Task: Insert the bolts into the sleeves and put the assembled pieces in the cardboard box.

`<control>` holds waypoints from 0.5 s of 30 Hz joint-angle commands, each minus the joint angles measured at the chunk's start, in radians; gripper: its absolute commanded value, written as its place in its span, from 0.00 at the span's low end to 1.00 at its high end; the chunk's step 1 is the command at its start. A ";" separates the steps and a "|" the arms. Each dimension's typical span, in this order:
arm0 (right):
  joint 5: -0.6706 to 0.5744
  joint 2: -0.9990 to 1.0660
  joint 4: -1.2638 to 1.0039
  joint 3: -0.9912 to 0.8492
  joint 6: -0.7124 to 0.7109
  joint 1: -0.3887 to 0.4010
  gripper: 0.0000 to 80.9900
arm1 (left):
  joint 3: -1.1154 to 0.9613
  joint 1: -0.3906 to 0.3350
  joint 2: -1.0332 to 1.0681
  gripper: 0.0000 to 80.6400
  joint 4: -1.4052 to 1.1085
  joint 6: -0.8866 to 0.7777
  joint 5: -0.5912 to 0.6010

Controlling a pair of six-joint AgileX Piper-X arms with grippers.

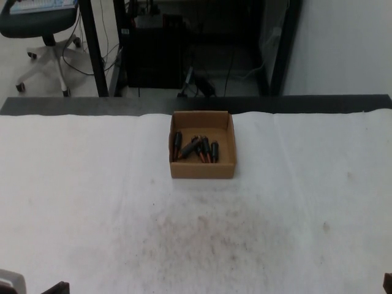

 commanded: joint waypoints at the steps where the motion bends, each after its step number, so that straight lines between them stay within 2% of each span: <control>1: -0.005 -0.023 -0.017 -0.008 -0.007 -0.002 0.01 | -0.011 0.001 -0.008 0.00 -0.004 -0.009 0.001; 15: -0.005 -0.070 -0.020 -0.008 -0.007 -0.002 0.01 | -0.011 0.001 -0.008 0.00 -0.004 -0.009 0.001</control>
